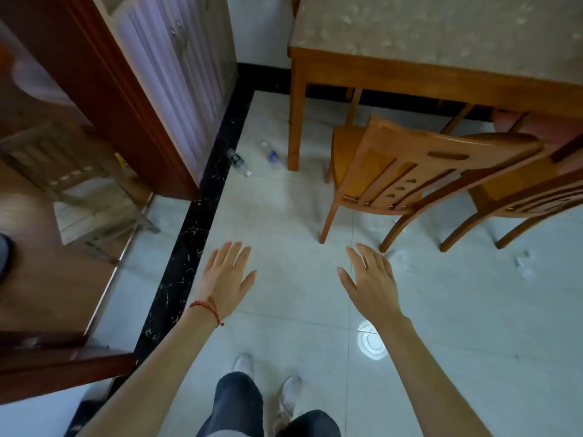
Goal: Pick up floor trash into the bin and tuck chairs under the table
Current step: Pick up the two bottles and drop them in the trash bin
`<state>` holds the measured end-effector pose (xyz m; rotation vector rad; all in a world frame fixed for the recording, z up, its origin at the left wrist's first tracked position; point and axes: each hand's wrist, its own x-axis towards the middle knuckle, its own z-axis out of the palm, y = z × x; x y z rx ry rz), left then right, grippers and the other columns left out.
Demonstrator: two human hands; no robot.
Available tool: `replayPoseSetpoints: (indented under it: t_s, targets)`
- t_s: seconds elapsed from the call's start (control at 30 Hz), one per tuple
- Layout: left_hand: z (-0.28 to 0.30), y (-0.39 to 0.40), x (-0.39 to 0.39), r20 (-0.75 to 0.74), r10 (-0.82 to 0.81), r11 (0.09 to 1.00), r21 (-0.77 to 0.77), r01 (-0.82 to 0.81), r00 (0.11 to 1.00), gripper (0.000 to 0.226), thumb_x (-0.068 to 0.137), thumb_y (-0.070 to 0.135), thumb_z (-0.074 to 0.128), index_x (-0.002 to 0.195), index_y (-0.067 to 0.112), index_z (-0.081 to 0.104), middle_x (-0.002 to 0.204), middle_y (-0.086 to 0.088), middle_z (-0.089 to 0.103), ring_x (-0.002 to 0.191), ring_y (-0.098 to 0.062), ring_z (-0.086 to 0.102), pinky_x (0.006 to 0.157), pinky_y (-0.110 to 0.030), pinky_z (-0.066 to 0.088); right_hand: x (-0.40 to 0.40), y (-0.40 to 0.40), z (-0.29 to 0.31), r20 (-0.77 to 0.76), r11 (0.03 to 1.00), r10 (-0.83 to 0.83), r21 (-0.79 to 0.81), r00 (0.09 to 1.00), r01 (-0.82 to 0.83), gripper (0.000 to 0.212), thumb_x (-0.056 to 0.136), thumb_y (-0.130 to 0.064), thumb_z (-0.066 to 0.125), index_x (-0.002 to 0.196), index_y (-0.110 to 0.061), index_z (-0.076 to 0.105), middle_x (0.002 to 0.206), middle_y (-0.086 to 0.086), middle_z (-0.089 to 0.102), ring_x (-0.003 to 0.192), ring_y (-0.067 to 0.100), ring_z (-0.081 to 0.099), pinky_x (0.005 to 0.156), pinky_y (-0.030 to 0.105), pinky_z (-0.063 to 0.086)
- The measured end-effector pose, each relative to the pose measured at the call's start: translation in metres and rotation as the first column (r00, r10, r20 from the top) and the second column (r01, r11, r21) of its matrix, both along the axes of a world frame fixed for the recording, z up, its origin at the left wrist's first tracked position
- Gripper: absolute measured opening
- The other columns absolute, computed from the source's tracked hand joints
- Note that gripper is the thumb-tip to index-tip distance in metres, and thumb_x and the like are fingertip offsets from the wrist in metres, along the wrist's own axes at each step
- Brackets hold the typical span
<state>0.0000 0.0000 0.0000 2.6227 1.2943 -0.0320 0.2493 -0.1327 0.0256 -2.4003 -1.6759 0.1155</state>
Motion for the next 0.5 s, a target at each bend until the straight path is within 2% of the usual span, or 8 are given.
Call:
replayPoseSetpoints:
  t_s: [0.1,0.23,0.5]
  targets:
    - [-0.005,0.009,-0.002,0.012,0.02,1.0,0.018,-0.02,1.0,0.055,0.091,0.042,0.037,0.136,0.01,0.035,0.142,-0.013,0.041,0.135,-0.029,0.031,0.11,-0.041,0.021,0.0,0.013,-0.007,-0.009,0.999,0.006,0.033,1.0,-0.006,0.042,0.083,-0.027,0.064,0.116,-0.002,0.058,0.12,0.02,0.06,0.11,0.035,0.058,0.093,0.046,0.046]
    - [-0.013,0.037,-0.001,0.009,0.04,0.999,-0.012,-0.04,0.999,0.056,0.092,0.043,0.036,0.138,0.011,0.032,0.145,-0.012,0.037,0.138,-0.027,0.026,0.112,-0.039,0.016,-0.002,0.042,-0.015,-0.025,1.0,0.008,-0.007,1.0,-0.008,0.042,0.084,-0.028,0.064,0.117,-0.003,0.058,0.121,0.02,0.06,0.112,0.035,0.057,0.094,0.045,0.045]
    - [-0.02,0.149,0.009,-0.006,0.058,0.996,-0.067,-0.059,0.998,0.056,0.093,0.043,0.034,0.14,0.013,0.027,0.149,-0.01,0.031,0.14,-0.025,0.02,0.115,-0.038,0.013,-0.002,0.148,-0.025,-0.07,0.999,-0.022,-0.041,0.997,0.019,0.041,0.082,-0.025,0.067,0.115,-0.003,0.059,0.12,0.02,0.061,0.11,0.035,0.058,0.092,0.044,0.047]
